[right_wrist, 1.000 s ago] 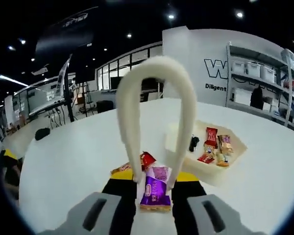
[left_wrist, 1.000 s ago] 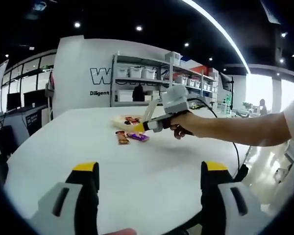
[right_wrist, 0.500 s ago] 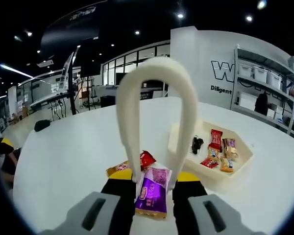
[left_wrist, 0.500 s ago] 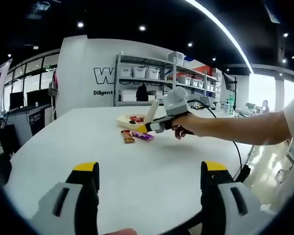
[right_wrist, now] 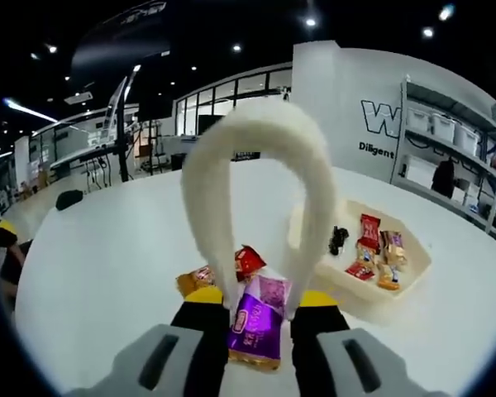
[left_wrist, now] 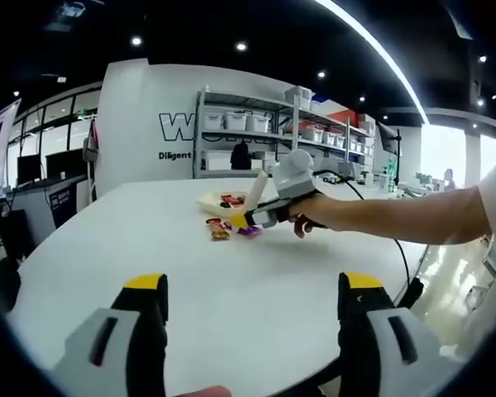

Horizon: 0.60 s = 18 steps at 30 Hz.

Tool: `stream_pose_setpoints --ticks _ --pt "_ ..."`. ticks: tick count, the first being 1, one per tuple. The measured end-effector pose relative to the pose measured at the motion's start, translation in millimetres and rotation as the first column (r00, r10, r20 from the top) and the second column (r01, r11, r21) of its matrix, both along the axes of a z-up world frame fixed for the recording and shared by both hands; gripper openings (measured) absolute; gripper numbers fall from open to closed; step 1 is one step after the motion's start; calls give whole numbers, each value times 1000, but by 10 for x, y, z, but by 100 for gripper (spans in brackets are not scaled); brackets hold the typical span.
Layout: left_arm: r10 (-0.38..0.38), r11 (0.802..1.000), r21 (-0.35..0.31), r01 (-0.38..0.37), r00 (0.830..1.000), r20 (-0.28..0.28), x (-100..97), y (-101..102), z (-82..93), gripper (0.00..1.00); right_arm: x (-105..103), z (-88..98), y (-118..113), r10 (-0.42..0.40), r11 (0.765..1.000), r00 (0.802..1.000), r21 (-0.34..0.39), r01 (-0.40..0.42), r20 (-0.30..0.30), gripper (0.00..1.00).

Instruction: Place the target food into the container with the food tongs after gripping and lifting it, then release it inside without dropping or visibly crushing the food.

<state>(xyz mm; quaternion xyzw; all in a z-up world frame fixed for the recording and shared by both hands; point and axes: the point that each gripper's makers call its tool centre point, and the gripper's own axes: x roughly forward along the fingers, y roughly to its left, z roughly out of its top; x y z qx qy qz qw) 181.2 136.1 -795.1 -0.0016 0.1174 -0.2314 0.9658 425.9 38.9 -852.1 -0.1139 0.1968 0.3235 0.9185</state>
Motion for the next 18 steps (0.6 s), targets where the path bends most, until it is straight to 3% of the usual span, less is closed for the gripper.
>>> stream_pose_setpoints --ticks 2,3,4,9,18 --pt "-3 1000 -6 3 1000 -2 -3 -15 -2 83 -16 -19 -17 1 1000 1000 -22 -1 -11 16" --pt "-6 1000 -6 6 1000 -2 -5 -28 -1 83 -16 -46 -85 -16 996 1000 -83 15 -8 14" --pt "-8 1000 -5 8 1000 0 -6 -37 4 83 11 -19 -94 -10 995 1000 -103 12 23 14" --pt "-15 1000 -8 15 1000 10 -9 -68 43 82 -3 -34 -98 -19 1000 999 -26 18 -31 13" --pt "0 1000 -10 0 1000 11 -34 -8 55 82 -33 -31 -116 -18 999 999 -26 18 -29 13"
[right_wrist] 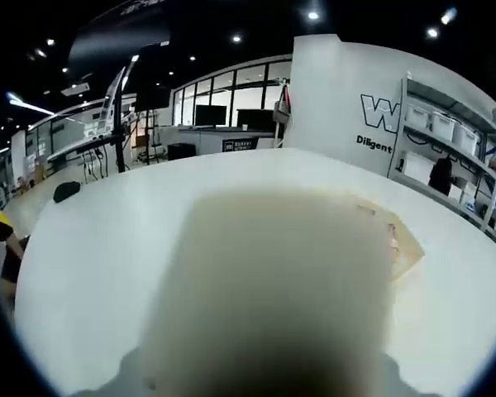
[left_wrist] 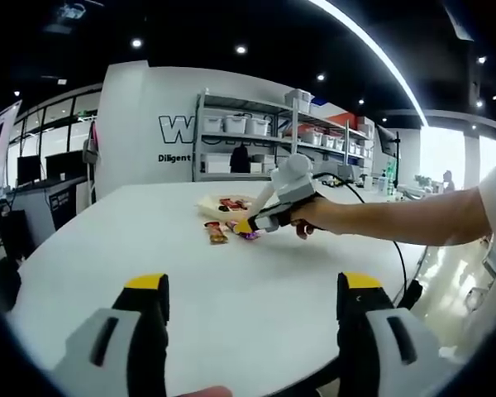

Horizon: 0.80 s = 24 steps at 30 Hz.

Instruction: Place the target food into the container with the food tongs after gripping and lifting it, then release it inside without dropping or visibly crushing the food.

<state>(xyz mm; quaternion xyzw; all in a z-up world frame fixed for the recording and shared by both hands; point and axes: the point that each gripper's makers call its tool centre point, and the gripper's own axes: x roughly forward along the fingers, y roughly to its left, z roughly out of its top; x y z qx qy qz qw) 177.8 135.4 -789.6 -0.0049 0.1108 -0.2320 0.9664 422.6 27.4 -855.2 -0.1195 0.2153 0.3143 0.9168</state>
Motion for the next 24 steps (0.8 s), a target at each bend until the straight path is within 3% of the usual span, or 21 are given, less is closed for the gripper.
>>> stream_pose_setpoints --ticks 5,8,24 --pt "2 1000 1 -2 1000 0 -16 8 -2 82 -1 58 -31 -13 999 1000 38 14 -9 14" --pt "2 1000 0 -2 1000 -2 -18 9 -8 82 -26 149 -22 -22 994 999 106 25 -26 14" --pt "-42 999 -5 42 999 11 36 -195 42 82 37 728 -419 -77 988 996 141 69 54 14"
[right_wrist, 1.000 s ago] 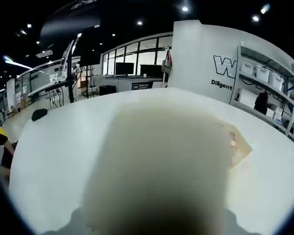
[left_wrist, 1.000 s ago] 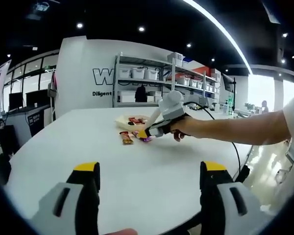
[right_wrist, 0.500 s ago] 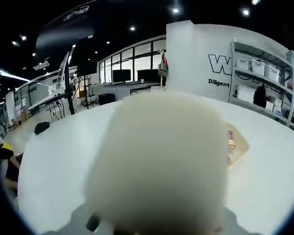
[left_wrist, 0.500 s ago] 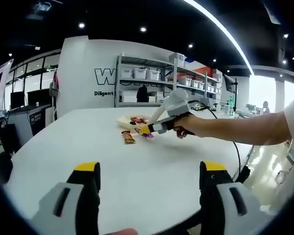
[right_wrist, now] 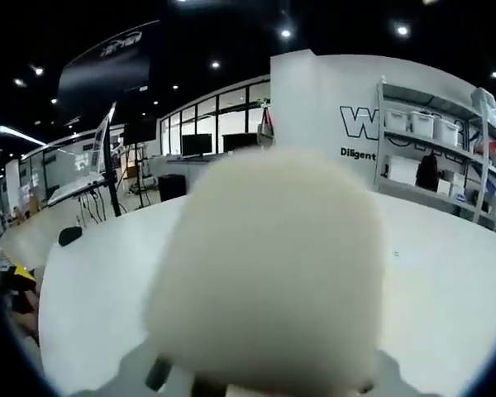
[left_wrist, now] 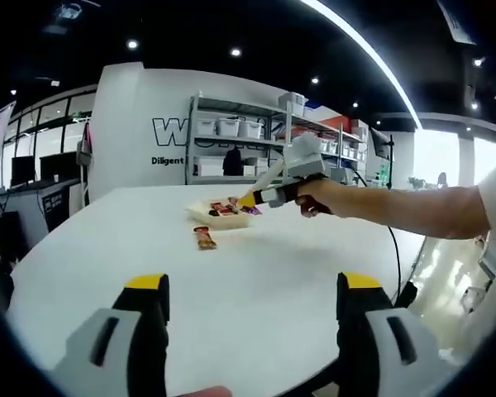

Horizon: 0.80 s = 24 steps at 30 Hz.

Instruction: Place the target food into the container with the food tongs after gripping and lifting it, then release it inside without dropping or visibly crushing the food.

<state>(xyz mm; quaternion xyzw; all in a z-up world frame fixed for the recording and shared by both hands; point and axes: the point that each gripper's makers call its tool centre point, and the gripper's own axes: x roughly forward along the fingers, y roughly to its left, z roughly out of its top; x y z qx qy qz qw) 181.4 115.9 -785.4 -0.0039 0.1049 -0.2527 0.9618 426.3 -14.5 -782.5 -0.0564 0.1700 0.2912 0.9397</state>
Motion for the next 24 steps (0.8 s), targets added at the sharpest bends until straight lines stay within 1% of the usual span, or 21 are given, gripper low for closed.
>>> stream_pose_setpoints --ticks 3,9,12,15,16,17,21,24 --pt "-10 1000 0 10 1000 1 13 -34 13 82 60 58 -81 -16 1000 1000 8 16 3 14" --pt "-14 1000 4 14 1000 6 66 -62 50 82 183 79 -162 -35 999 999 8 35 3 14" --pt "-15 1000 -1 15 1000 6 106 -71 59 82 229 59 -167 -38 999 999 9 38 2 15" --pt "-17 1000 6 17 1000 5 143 -85 51 82 290 29 -170 -38 999 999 24 39 -20 15" --pt "-18 1000 8 18 1000 4 162 -89 43 82 323 24 -170 -38 999 999 26 39 -18 15" --pt "-19 1000 8 19 1000 -1 181 -89 27 82 359 12 -172 -38 999 999 15 38 -16 15" --pt "-16 1000 12 16 1000 -9 226 -77 -10 82 438 5 -182 -43 999 999 20 43 -21 15" --pt "-14 1000 18 14 1000 -18 250 -69 -42 82 527 -60 -177 -44 999 999 5 44 -26 15"
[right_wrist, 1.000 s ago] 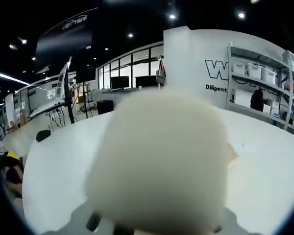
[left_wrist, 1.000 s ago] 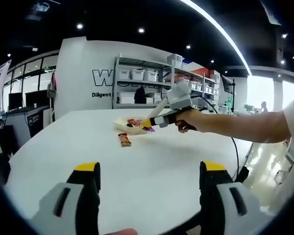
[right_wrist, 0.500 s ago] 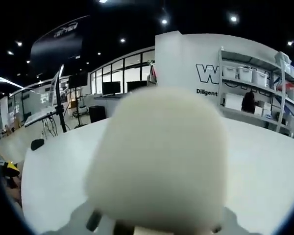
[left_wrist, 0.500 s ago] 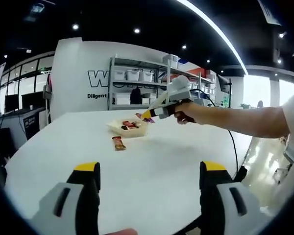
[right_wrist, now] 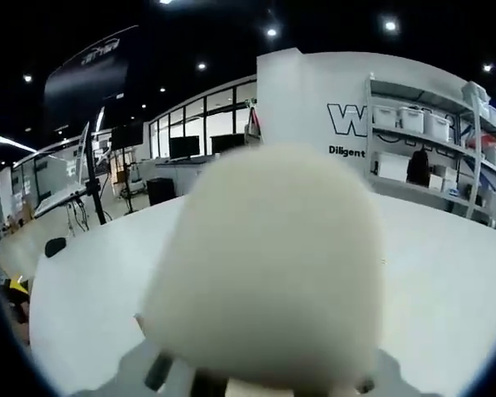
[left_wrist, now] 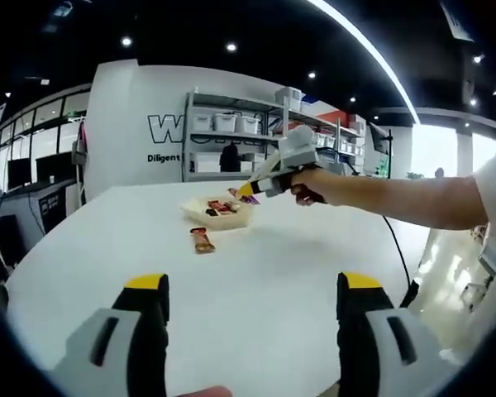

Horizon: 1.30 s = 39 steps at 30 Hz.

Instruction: Place the target food into the container with the food tongs after gripping and lifting it, then release it inside without dropping or visibly crushing the food.

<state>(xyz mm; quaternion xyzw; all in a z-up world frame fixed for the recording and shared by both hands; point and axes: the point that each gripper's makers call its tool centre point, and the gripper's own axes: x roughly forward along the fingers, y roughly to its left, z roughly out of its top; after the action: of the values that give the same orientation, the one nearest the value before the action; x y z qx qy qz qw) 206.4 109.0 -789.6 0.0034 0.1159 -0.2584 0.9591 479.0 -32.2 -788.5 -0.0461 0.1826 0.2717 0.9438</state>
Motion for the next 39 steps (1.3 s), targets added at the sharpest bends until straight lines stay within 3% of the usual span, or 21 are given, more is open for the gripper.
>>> stream_pose_setpoints --ticks 7,17,23,28,39 --pt "11 1000 22 -11 999 -30 68 51 -106 83 122 -145 25 -1 1000 1000 12 1 -28 15" --pt "33 999 25 -32 998 -53 141 89 -190 88 377 -210 -32 -30 999 999 9 30 -24 16" --pt "39 999 29 -37 997 -62 163 114 -223 87 554 -390 -91 -55 998 994 29 58 -98 15" --pt "46 999 32 -44 997 -66 187 153 -246 86 624 -422 -128 -68 995 991 63 76 -114 15" --pt "58 998 25 -56 996 -71 229 196 -283 85 769 -538 -170 -91 996 991 7 92 -98 16"
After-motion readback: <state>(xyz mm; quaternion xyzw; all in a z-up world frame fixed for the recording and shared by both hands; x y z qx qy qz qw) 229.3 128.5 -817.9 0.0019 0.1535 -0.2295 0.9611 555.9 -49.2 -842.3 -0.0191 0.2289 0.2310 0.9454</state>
